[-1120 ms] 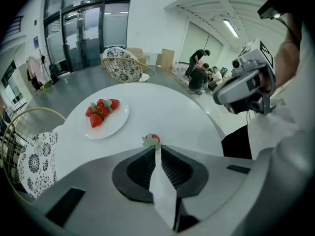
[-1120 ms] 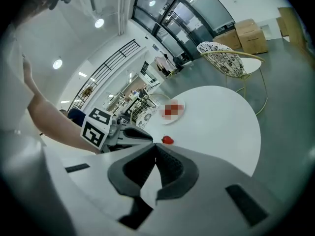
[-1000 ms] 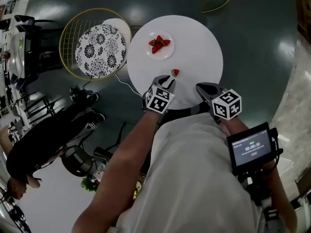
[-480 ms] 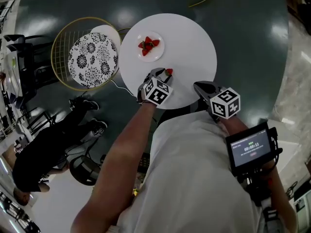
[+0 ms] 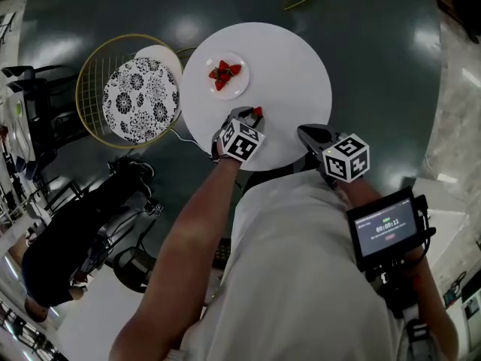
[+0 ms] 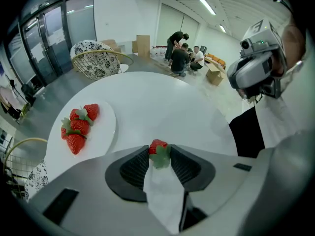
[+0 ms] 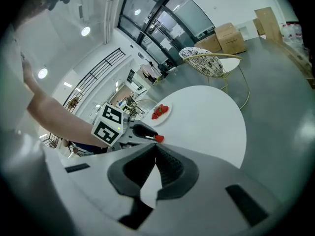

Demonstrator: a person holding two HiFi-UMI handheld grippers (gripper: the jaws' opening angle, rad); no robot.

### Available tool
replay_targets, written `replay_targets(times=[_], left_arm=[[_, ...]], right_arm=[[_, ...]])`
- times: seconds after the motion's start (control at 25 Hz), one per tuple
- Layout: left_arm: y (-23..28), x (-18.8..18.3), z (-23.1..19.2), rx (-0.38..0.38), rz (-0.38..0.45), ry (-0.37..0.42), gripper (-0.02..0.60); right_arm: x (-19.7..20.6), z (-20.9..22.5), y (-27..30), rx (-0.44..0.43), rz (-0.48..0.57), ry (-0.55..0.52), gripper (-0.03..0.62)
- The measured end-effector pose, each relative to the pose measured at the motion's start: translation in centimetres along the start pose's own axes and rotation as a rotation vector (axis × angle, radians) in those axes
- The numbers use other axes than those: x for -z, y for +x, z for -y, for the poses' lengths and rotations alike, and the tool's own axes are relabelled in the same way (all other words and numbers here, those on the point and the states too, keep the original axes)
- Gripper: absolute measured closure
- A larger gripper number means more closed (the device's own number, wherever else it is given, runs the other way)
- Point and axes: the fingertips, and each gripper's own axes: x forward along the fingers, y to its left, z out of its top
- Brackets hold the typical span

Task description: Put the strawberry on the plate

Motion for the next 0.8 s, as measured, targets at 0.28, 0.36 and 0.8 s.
replay_targets(times=[0.28,0.36,0.8], left_arm=[[-1.3,-0.7,-0.1,-0.001,0.061,-0.102,0.439],[-1.9,-0.6,-0.5,-0.006,0.083,-0.162,0.437],[-5.6,-1.3,-4.0,-0.082,0.259,-0.47,0.437]], right_arm=[[-1.5,-0.5,0.4,-0.014,-0.014,-0.028,0.586],[-1.9,-0.9,0.7,-0.022,-0.023,-0.042,0.586],[-3.1,-2.4,1.5,-0.061,-0.087,-0.123,0.586]])
